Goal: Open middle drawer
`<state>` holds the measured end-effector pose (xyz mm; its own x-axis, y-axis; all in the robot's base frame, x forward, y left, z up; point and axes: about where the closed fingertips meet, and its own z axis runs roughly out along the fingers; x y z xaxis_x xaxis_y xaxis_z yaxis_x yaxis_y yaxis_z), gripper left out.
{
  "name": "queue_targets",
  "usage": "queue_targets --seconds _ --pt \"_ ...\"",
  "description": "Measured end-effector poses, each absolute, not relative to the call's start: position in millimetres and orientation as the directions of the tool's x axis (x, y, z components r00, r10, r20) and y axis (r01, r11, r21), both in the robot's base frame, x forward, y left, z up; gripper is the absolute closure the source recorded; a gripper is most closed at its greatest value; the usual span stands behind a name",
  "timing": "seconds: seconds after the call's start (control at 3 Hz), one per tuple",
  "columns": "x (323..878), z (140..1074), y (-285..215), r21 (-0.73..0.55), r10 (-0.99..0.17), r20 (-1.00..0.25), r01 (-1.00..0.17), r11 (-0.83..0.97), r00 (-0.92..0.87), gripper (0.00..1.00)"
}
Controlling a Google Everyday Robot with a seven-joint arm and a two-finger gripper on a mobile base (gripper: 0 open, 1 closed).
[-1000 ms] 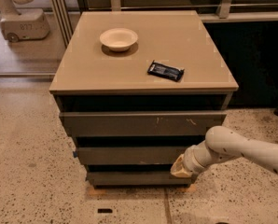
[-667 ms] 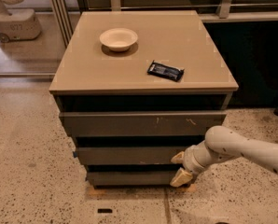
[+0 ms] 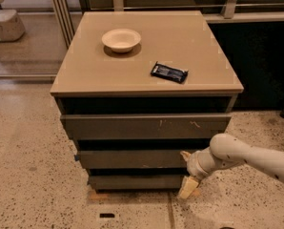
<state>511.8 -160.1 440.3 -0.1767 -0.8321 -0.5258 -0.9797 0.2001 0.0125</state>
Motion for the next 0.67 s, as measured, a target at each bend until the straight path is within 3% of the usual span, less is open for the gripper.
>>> queue_targets --seconds 0.67 --pt "522.6 433.2 -162.5 -0.007 -0.828 -0.533 -0.978 0.209 -0.173 0.0"
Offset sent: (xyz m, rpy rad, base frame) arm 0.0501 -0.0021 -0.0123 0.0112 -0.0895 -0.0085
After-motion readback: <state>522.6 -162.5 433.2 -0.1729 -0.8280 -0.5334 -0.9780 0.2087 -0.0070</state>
